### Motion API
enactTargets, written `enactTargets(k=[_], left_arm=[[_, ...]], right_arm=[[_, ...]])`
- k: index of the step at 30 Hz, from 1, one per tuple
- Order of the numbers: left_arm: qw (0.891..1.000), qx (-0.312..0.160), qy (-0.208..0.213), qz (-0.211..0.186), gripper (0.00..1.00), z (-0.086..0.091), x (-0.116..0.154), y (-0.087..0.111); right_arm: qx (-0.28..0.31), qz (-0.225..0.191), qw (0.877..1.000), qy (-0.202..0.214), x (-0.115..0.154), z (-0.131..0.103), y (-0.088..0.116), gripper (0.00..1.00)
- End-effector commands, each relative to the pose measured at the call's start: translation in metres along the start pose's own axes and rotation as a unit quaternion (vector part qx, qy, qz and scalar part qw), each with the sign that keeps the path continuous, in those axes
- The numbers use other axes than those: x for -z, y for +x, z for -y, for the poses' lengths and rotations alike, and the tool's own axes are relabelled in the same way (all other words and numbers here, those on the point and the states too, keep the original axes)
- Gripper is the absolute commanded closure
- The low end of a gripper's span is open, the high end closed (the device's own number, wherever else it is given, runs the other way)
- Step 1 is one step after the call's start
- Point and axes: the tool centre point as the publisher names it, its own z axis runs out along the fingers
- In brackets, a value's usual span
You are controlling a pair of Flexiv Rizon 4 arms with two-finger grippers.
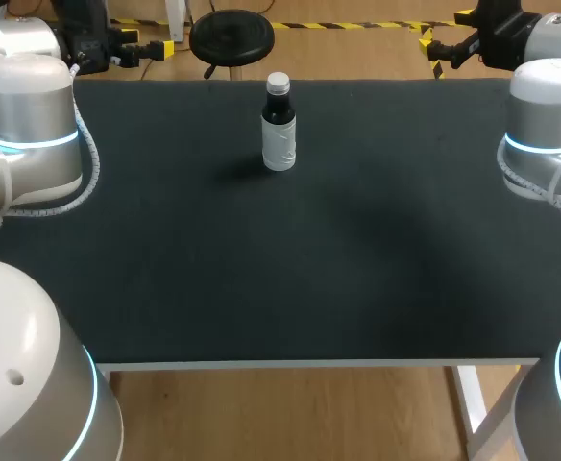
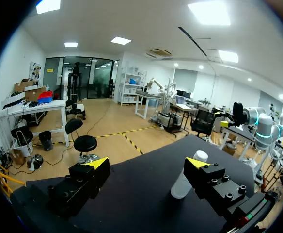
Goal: Unscrew the bottle cap
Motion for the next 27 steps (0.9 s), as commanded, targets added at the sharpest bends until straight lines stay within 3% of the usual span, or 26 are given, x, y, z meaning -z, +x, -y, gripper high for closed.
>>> enactTargets(k=[1,14,20,27], left_arm=[[1.0,0.001,0.0,0.0,0.0,0.0,0.0,0.0],[1.0,0.0,0.001,-0.008,0.0,-0.001,-0.001,-0.001],[0.994,-0.017,0.007,-0.11,0.0,-0.013,-0.009,-0.001],[0.971,-0.064,0.032,-0.228,0.0,-0.029,-0.023,0.003]], right_arm=[[0.0,0.0,1.0,0.0,0.0,0.0,0.0,0.0],[0.0,0.0,1.0,0.0,0.0,0.0,0.0,0.0],[0.0,0.0,1.0,0.0,0.0,0.0,0.0,0.0],[0.0,0.0,1.0,0.0,0.0,0.0,0.0,0.0]])
